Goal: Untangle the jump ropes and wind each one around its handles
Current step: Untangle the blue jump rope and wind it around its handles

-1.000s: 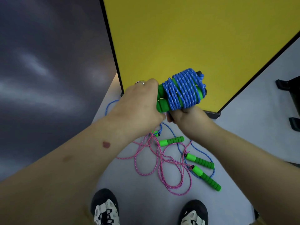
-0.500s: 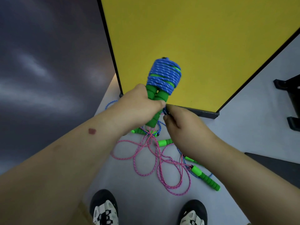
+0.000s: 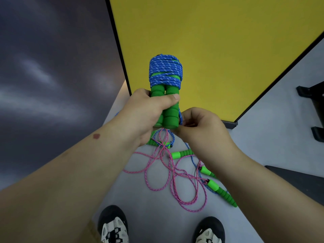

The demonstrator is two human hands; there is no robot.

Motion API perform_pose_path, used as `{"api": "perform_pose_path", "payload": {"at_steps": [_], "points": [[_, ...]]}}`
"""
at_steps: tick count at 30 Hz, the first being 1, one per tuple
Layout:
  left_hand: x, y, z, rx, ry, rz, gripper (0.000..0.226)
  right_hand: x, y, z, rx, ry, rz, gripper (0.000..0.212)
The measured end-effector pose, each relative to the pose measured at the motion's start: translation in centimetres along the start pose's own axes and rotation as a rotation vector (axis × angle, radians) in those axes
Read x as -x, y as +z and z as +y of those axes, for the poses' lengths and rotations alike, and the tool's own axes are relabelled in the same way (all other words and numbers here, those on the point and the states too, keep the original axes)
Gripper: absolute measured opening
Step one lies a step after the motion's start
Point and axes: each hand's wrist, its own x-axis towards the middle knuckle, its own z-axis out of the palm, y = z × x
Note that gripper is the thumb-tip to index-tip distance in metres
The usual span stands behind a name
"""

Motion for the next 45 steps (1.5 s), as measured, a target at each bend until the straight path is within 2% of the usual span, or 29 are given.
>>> {"api": "perform_pose_path", "payload": {"at_steps": [4,9,14,18,22,24,27,29,31,32,37,39,41,45], "points": [[0.1,0.1,0.1,0.119,-0.053,0.004,0.042,-0.3,-0.5,-0.7,-0.135,0.105,-0.106,0.014],[0.2,0.6,0.1,0.184,-0.065,-0.007,0.032,-0.7,-0.7,-0.9,-0.225,0.132,-0.132,0.019],[-0.5,0.2,0.0,0.248,-0.03,0.031,0.044,-0.5,-0.3,-0.8,-0.509,0.181,-0.122,0.022],[-0.6,0.4,-0.3,0.258,-0.013,0.078,0.044,-0.6,0.0,-0.9,-0.549,0.242,-0.115,0.018],[-0.8,0.7,-0.6,0.29,0.032,0.111,0.05,-0.6,0.2,-1.0,-0.5,0.241,-0.107,0.017],[-0.9,0.6,-0.6,0.308,0.021,0.109,0.04,-0.6,0.2,-1.1,-0.415,0.219,-0.083,0.018],[-1.0,0.5,-0.9,0.326,-0.043,0.058,0.015,-0.7,0.1,-1.5,-0.127,0.102,-0.028,0.022],[-1.1,0.4,-1.0,0.34,-0.067,0.042,0.011,-0.7,0.0,-1.8,0.016,0.055,0.004,0.023],[-1.1,0.4,-1.0,0.373,-0.079,0.022,0.011,-0.7,0.1,-2.0,0.056,0.06,0.015,0.025],[-1.1,0.4,-0.9,0.391,-0.079,0.012,0.012,-0.7,0.1,-2.1,0.005,0.087,0.002,0.026],[-0.8,0.9,-0.6,0.367,0.019,0.082,0.036,-0.6,0.3,-2.7,-0.563,0.336,-0.095,0.025],[-0.8,1.2,-0.8,0.37,0.056,0.091,0.034,-0.7,0.4,-2.5,-0.683,0.361,-0.09,0.022],[-0.8,1.3,-1.0,0.356,0.091,0.079,0.028,-0.7,0.5,-2.3,-0.724,0.371,-0.06,0.018],[-1.0,1.2,-1.6,0.246,0.161,0.061,0.035,-0.7,0.6,-1.8,-0.652,0.398,0.038,0.015]]}}
